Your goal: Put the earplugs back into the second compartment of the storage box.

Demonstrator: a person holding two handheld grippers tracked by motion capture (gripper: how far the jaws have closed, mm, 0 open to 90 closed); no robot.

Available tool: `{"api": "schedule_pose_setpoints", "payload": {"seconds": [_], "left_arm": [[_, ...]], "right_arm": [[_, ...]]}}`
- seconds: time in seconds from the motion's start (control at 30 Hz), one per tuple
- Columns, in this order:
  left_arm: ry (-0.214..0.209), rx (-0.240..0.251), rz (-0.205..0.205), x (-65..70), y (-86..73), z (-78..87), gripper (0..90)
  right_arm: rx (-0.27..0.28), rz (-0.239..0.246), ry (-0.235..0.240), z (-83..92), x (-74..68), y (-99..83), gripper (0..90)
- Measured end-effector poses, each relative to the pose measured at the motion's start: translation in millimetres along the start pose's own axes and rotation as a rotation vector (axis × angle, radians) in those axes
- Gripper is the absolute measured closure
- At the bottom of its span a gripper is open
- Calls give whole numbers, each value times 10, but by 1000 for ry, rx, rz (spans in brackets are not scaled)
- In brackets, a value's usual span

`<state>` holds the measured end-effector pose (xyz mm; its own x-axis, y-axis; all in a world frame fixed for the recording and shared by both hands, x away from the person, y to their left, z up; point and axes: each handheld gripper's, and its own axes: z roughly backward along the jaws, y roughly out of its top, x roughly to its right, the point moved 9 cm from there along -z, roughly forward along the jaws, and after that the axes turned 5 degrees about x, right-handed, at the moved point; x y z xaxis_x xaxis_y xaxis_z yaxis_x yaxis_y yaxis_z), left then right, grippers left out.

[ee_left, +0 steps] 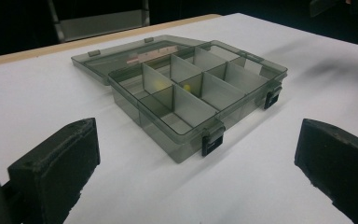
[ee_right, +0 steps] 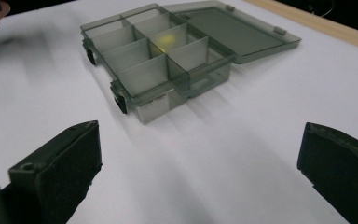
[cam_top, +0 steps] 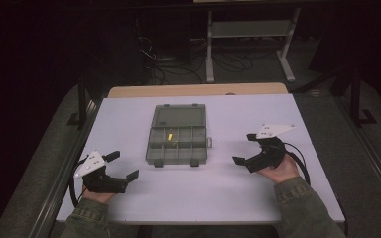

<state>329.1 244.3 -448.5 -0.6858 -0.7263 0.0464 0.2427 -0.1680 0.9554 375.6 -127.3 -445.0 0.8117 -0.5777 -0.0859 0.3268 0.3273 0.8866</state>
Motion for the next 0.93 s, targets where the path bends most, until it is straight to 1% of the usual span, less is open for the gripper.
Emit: {"api": "schedule_pose_setpoints", "payload": {"seconds": [0.1, 0.17, 0.2, 0.27, 0.33, 0.43, 0.57, 0.63, 0.7, 0.8, 0.87, 0.93], "left_arm": [[0, 0, 1, 0, 0, -2, 0], [0, -1, 0, 1, 0, -3, 0], [1, 0, 2, 3, 1, -3, 0], [1, -2, 0, 1, -1, -3, 0], [1, -5, -3, 0, -4, -4, 0], [2, -5, -4, -1, -4, -5, 0], [3, -5, -3, 2, 0, -6, 0], [4, -5, -3, 2, -3, -7, 0], [5, -6, -3, -3, -7, -9, 0], [4, -5, -2, -1, -7, -12, 0], [4, -6, -4, 1, -7, -14, 0], [4, -8, -6, 2, -7, -17, 0]], "right_arm": [[35, -15, -21, 110, 53, -60, 0], [35, -29, -28, 160, 79, -101, 0], [47, -34, -35, 195, 96, -125, 0], [56, -44, -47, 249, 122, -176, 0], [54, -56, -55, 297, 146, -222, 0], [76, -63, -73, 390, 177, -290, 0], [99, -89, -87, 490, 199, -365, 0], [102, -86, -100, 548, 201, -400, 0], [109, -67, -123, 619, 201, -429, 0], [130, -82, -131, 720, 200, -484, 0], [130, -90, -138, 765, 210, -534, 0], [125, -83, -155, 792, 230, -582, 0]]}}
